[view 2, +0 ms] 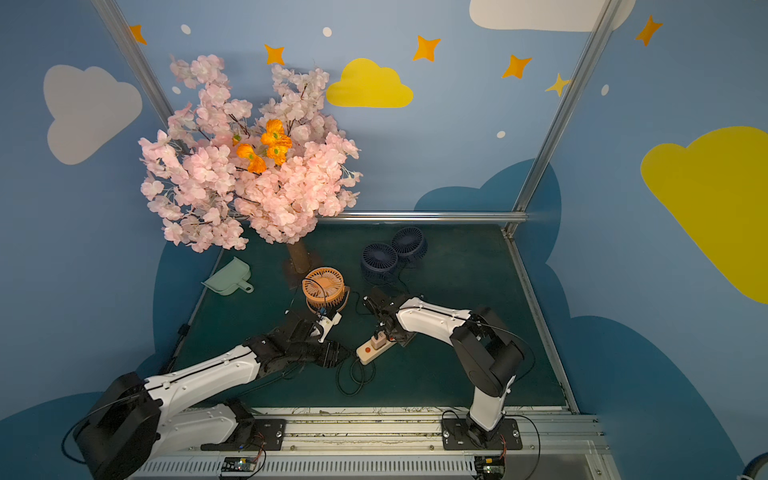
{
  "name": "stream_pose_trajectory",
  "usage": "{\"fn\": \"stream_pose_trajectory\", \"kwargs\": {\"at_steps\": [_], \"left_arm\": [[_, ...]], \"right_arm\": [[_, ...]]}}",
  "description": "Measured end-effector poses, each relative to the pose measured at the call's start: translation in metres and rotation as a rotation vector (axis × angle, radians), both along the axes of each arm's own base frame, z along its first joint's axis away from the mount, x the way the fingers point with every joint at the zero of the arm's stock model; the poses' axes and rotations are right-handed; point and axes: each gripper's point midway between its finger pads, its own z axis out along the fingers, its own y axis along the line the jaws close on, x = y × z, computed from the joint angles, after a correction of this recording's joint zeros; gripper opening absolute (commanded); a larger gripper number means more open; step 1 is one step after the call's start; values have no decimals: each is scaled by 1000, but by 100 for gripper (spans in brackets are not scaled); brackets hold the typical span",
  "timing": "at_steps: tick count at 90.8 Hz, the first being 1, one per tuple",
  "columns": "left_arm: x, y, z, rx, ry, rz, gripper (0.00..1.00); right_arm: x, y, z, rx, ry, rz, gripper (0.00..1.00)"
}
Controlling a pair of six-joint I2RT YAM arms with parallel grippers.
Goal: Plug the desk fan into the power strip
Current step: Insert the plug into the socket, then pick up the plug from the center of the board.
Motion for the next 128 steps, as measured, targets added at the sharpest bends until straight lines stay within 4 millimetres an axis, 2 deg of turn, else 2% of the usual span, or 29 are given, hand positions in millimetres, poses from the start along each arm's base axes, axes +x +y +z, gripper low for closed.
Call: {"fn": "stream_pose_trajectory", "kwargs": {"at_steps": [10, 17, 27, 39, 50, 65, 80, 90, 100, 112, 128], "left_arm": [[2, 1, 6, -6, -16, 14, 69], [3, 3, 9, -7, -29, 24, 72], [6, 6, 13, -3, -51, 40, 75], [8, 9, 16, 4, -71, 56, 77], [10, 10, 17, 13, -79, 64, 78], [15, 9, 23, 15, -100, 64, 78], [19, 6, 30, 5, -115, 60, 78], [19, 5, 31, 3, -118, 56, 78], [19, 4, 31, 0, -117, 49, 78], [19, 1, 33, -9, -117, 40, 78], [19, 1, 34, -12, -118, 39, 78]], "right_arm": [[-14, 13, 6, 64, 50, 103, 98], [-26, 10, 15, 81, 79, 153, 98], [-45, 0, 39, 109, 86, 215, 98], [-66, -24, 73, 127, 67, 260, 98], [-75, -48, 100, 135, 27, 279, 98], [-71, -86, 120, 54, -75, 348, 98], [-52, -127, 140, -27, -164, 400, 98], [-39, -157, 135, -63, -133, 376, 98], [-28, -175, 114, -75, -28, 374, 98], [-11, -187, 83, 3, 88, 366, 98], [22, -193, 59, 124, 137, 376, 98]]}}
